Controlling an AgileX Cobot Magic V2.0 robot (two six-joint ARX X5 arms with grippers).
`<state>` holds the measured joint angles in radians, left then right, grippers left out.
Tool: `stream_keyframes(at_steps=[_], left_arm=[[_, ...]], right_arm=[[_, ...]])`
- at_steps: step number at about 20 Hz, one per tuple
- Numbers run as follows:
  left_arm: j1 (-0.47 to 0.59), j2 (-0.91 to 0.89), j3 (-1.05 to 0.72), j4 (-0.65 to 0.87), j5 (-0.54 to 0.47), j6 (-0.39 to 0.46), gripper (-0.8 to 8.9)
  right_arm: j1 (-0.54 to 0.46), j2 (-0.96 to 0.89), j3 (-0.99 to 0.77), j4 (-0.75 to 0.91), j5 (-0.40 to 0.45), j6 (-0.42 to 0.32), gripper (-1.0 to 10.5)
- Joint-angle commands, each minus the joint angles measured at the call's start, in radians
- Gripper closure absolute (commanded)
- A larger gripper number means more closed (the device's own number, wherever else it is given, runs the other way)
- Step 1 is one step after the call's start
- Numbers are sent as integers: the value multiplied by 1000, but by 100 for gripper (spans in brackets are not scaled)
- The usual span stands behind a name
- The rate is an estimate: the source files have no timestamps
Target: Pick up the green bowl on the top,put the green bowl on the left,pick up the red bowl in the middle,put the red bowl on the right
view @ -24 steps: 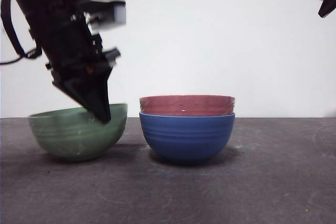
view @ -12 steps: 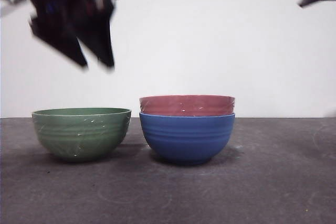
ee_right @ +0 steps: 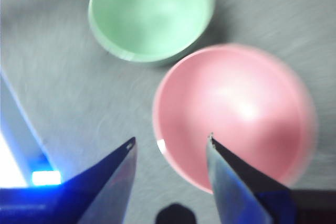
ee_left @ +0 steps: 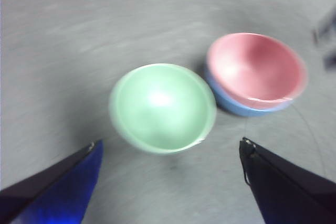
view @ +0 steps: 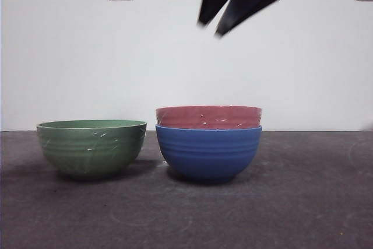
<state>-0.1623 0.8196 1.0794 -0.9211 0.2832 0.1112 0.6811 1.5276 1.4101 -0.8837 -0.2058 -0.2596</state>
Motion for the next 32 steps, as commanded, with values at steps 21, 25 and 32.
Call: stream_keyframes(at_steps=[21,25,32], left_arm=[[39,-31,-5,-24,10,16,377],[39,-31,-5,-23,10,16,377],[39,-31,-5,-23,10,16,377]], right_arm=[[46,211,2,13,31,-68,959],[46,133,3,33,71,-72,959],[39,-107,3,-50,397,102,959]])
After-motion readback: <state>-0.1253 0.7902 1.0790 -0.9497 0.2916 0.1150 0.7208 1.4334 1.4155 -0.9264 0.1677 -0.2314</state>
